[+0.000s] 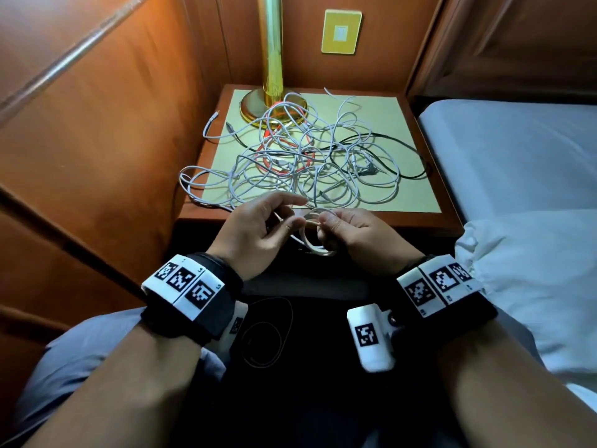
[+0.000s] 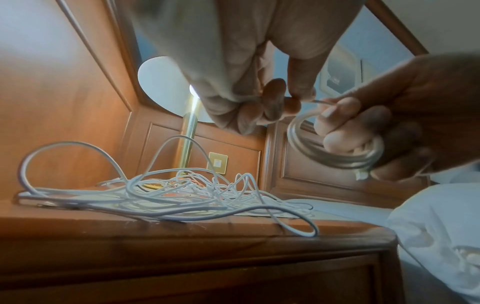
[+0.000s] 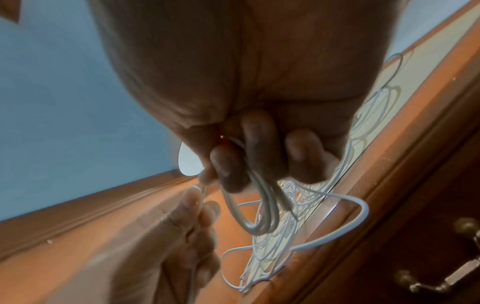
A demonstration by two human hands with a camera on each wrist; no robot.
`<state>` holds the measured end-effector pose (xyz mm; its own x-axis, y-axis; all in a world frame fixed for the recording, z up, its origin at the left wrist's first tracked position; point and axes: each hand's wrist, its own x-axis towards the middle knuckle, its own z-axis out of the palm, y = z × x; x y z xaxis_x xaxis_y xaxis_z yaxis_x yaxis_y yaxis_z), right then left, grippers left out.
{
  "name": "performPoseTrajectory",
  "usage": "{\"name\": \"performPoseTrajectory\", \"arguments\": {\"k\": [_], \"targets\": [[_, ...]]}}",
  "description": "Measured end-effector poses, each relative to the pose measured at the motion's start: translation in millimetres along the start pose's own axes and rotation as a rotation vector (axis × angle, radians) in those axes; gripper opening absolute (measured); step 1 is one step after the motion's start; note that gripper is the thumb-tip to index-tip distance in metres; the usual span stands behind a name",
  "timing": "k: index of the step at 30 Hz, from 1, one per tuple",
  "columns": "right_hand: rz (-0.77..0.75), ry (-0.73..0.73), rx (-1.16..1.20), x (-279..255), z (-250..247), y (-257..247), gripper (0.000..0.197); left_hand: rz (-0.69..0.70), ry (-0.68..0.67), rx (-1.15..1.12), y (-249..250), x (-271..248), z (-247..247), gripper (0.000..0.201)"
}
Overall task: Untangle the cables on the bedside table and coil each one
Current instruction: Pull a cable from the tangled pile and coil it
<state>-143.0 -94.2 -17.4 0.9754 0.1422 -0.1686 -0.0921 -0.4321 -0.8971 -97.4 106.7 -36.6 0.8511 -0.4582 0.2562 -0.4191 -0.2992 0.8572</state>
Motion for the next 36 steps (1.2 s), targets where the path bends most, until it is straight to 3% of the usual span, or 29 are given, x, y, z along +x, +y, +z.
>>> {"name": "performPoseTrajectory", "arguments": {"k": [4,8,16,21,23,26,29,32,36], "targets": [[0.085,-0.057,0.276,-2,0,-4,0.039,-0.008,-0.068,0.079,-2,2,1,0.019],[0.151,-0.093,0.504,-5,2,-10,0.038,-0.055,-0.106,0.06,-1,3,3,0.035],[0.135,-0.032,0.576,0,5,-10,0.041,-0.146,-0.06,-0.132,5,3,7,0.025],[0.145,0.063,0.598,1,3,-11,0.042,0.15,0.047,0.214,-9,5,0,0.011],[0.128,0.065,0.614,1,4,-12,0.042,0.106,0.101,0.238,-10,4,2,0.007],[0.087,0.055,0.668,2,4,-12,0.042,-0.171,0.154,-0.09,-4,4,6,0.021],[0.044,0.033,0.641,3,7,-10,0.043,-0.34,0.241,-0.442,7,6,10,0.016],[0.037,-0.015,0.596,2,11,-9,0.039,-0.378,0.316,-0.592,12,8,11,0.009],[0.011,0.024,0.507,5,12,-7,0.041,-0.354,0.389,-0.629,15,9,13,0.011]]}}
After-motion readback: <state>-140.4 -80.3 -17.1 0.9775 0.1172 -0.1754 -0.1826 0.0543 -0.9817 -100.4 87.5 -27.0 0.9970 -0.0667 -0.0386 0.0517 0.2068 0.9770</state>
